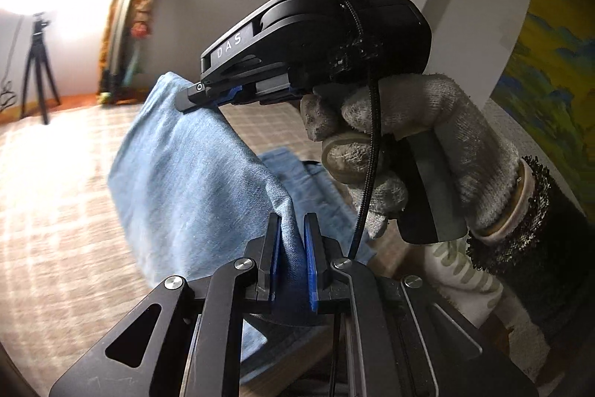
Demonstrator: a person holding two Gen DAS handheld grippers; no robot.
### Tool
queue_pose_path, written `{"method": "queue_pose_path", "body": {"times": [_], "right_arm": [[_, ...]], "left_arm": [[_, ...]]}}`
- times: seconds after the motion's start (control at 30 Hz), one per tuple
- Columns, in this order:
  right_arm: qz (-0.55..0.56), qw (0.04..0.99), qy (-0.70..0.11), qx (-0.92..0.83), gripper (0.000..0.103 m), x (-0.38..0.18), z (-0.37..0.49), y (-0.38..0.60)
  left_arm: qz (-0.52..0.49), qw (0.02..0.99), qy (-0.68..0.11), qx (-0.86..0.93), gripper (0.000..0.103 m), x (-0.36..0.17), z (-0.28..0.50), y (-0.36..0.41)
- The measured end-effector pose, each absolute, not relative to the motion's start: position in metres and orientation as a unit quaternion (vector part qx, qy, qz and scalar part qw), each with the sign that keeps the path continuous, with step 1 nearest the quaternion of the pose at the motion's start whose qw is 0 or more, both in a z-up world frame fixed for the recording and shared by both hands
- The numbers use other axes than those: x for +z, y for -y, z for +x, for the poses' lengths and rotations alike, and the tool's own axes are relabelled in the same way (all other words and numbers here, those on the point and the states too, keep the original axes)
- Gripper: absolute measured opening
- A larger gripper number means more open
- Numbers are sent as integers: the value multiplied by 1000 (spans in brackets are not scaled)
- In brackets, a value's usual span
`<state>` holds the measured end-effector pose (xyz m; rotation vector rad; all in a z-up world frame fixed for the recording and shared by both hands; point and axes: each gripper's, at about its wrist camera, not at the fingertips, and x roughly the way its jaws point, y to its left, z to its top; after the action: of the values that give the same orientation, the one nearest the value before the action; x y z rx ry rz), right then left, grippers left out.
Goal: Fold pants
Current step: 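Lift the jeans edge with both tools and fold it over the stack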
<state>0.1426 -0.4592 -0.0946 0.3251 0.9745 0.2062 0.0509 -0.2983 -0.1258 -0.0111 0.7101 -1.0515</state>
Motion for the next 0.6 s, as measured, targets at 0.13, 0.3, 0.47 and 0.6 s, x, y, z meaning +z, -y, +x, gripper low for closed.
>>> {"method": "queue_pose_path", "body": {"times": [0.13, 0.3, 0.47, 0.6], "right_arm": [[169, 868, -459, 82, 3, -98, 131, 494], [187, 870, -452, 63, 3, -106, 117, 537], [203, 868, -451, 44, 2, -121, 105, 574], [221, 866, -446, 29, 2, -134, 94, 609]], "left_arm": [[9, 796, -334, -506, 10, -129, 47, 327], [22, 783, -338, -522, 10, -132, 46, 364], [38, 766, -348, -539, 10, -145, 46, 404], [46, 753, -357, -551, 10, -157, 51, 440]]}}
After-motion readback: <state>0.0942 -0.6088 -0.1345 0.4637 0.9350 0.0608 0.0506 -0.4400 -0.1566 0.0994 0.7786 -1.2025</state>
